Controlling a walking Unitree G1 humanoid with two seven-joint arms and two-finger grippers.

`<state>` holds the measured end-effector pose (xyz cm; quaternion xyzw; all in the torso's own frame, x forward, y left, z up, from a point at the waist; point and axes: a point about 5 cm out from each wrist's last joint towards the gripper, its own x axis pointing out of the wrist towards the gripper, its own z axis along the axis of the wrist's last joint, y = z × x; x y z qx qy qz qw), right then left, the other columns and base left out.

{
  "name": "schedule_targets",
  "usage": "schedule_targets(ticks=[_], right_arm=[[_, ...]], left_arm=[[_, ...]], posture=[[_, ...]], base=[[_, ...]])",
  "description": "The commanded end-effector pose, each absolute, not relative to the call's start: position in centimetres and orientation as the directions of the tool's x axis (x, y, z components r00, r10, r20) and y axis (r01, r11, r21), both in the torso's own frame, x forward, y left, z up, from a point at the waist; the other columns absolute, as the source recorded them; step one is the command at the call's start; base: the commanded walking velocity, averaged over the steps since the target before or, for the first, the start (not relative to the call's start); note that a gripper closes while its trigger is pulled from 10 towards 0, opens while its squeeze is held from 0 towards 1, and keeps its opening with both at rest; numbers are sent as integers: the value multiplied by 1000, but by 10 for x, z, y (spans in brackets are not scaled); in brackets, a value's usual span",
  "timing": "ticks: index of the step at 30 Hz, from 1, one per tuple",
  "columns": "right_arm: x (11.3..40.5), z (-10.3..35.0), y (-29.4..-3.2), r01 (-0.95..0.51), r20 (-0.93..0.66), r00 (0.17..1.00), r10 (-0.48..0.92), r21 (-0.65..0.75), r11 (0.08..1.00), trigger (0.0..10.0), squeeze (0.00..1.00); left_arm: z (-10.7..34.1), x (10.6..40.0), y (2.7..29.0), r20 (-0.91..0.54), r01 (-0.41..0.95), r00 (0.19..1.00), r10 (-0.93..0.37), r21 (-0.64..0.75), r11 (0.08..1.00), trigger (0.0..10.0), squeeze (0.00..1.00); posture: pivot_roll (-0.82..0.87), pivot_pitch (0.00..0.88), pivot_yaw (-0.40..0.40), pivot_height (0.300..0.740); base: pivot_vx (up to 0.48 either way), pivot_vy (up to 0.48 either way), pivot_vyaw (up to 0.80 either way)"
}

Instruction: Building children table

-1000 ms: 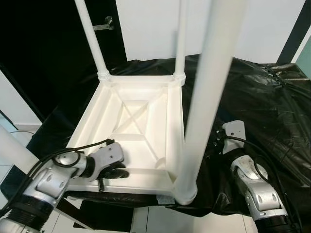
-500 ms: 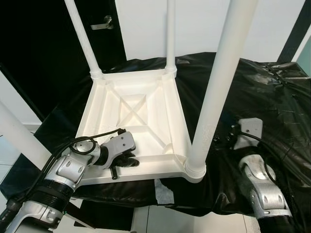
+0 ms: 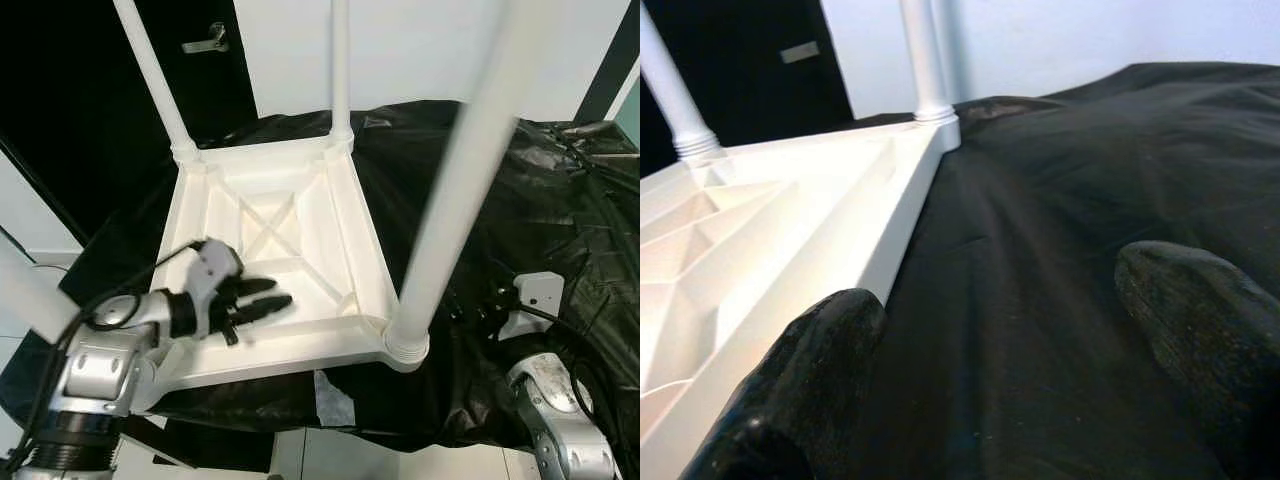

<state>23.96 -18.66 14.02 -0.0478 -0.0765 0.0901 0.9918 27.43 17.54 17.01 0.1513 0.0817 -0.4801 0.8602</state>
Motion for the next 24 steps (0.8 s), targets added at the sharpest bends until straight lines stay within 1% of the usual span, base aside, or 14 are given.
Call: schedule_targets(ticks=[1,4,7,8,9,12,15,22,24], right_arm=[[237,141,-185,-192,137,969,206,-106,976,10000,0],[236,141,-184,-203,129,968,215,-103,974,10000,0],[232,144,-182,-244,129,958,257,-109,964,10000,0],[232,144,-182,-244,129,958,257,-109,964,10000,0],[228,145,-181,-267,123,952,280,-113,957,10000,0],[223,146,-182,-286,112,947,301,-133,949,10000,0],[210,147,-187,-317,82,940,332,-151,936,10000,0],[193,144,-190,-374,29,923,383,-156,914,10000,0],[185,143,-185,-461,-6,886,464,-136,877,10000,0]], left_arm=[[166,272,178,-312,832,555,-771,204,516,10000,0],[162,267,178,-331,833,553,-764,213,511,10000,0],[167,255,176,-300,854,520,-800,201,480,10000,0],[167,255,176,-300,854,520,-800,201,480,10000,0],[171,248,175,-282,864,502,-818,195,464,10000,0],[174,241,175,-269,870,493,-828,188,457,10000,0],[179,231,176,-233,866,498,-835,176,467,10000,0],[184,219,174,-196,865,497,-845,182,467,10000,0],[185,214,171,-194,868,491,-849,188,459,10000,0]], posture=[[56,2,59,740],[60,11,50,740],[58,17,48,740],[58,17,48,740],[58,17,48,740],[57,19,47,740],[56,19,49,740],[52,14,51,740],[49,8,51,740]], base=[[0,0,0],[0,0,0],[0,0,0],[0,0,0],[0,0,0],[0,0,0],[0,0,0],[0,0,0],[0,0,0]])
